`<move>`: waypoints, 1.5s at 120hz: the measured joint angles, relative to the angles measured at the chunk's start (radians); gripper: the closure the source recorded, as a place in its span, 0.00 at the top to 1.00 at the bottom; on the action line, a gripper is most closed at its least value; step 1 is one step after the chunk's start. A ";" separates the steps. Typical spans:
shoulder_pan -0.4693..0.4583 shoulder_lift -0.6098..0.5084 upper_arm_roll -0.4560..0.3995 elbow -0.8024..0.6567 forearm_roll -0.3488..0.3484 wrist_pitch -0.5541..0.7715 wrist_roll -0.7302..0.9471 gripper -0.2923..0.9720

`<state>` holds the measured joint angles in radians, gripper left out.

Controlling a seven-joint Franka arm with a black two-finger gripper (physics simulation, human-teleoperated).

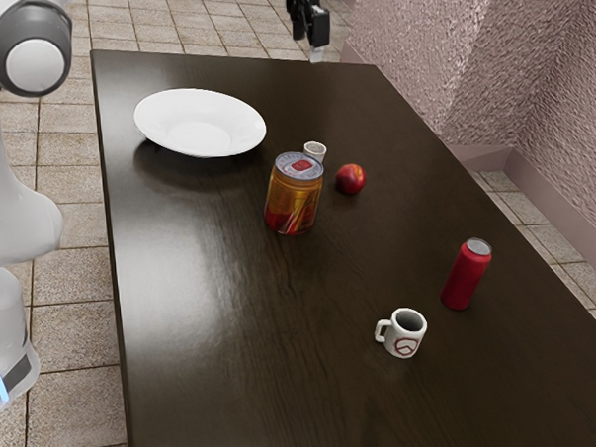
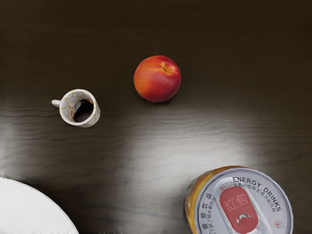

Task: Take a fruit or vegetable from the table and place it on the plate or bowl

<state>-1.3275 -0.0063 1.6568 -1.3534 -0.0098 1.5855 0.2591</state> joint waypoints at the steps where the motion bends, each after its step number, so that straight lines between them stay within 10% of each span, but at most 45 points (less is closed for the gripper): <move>1: 0.003 0.000 0.000 0.000 0.000 0.001 0.001 0.75; 73: 0.182 0.026 -0.004 0.008 0.011 0.010 0.041 0.75; 100: -0.034 0.101 -0.078 0.313 0.018 -0.078 0.016 0.75; 125: -0.089 0.114 -0.223 0.150 0.013 0.007 0.003 0.75; 152: 0.127 0.123 -0.342 0.041 -0.078 0.127 0.018 0.75; 169: 1.014 0.131 -1.241 0.053 -0.091 0.153 0.043 0.75; 180: 1.255 0.195 -1.427 0.068 -0.090 0.152 0.064 0.75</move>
<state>-0.0728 0.1891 0.2302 -1.2851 -0.0995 1.7377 0.3232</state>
